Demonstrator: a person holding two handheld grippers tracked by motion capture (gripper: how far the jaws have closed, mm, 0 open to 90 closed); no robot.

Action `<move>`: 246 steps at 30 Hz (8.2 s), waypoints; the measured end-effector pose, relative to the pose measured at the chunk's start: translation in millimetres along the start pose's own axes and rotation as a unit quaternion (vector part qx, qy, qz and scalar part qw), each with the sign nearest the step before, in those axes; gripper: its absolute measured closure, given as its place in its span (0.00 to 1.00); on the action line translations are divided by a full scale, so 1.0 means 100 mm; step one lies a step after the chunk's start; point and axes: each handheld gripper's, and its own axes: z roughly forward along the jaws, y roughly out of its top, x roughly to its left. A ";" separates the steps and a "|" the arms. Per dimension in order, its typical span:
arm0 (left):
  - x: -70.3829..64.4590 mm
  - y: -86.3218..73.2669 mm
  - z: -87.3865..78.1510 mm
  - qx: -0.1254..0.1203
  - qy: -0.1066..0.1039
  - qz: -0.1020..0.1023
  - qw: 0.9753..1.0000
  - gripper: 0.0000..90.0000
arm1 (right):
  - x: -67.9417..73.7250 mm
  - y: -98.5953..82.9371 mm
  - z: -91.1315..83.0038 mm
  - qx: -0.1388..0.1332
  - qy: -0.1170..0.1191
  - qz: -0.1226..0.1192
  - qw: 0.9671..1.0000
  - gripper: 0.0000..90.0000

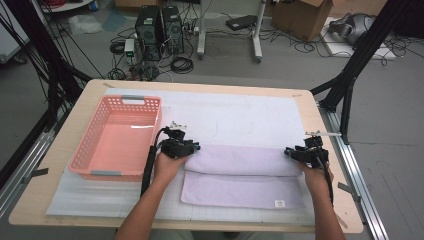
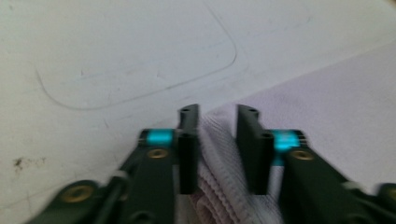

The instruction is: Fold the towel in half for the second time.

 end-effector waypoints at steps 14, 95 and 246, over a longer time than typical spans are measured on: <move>-0.13 -0.05 -0.38 -0.060 -0.037 0.022 0.997 0.95 | 0.08 -0.18 -0.31 -0.067 0.024 -0.040 0.997 0.96; -0.17 -0.55 -0.53 -0.036 -0.026 0.017 0.999 0.53 | 0.12 -0.72 -0.67 -0.072 0.049 -0.030 0.996 0.65; -0.27 -0.09 -0.35 -0.079 -0.011 0.078 0.994 0.46 | 0.12 -0.26 -0.43 -0.084 0.042 -0.050 0.994 0.49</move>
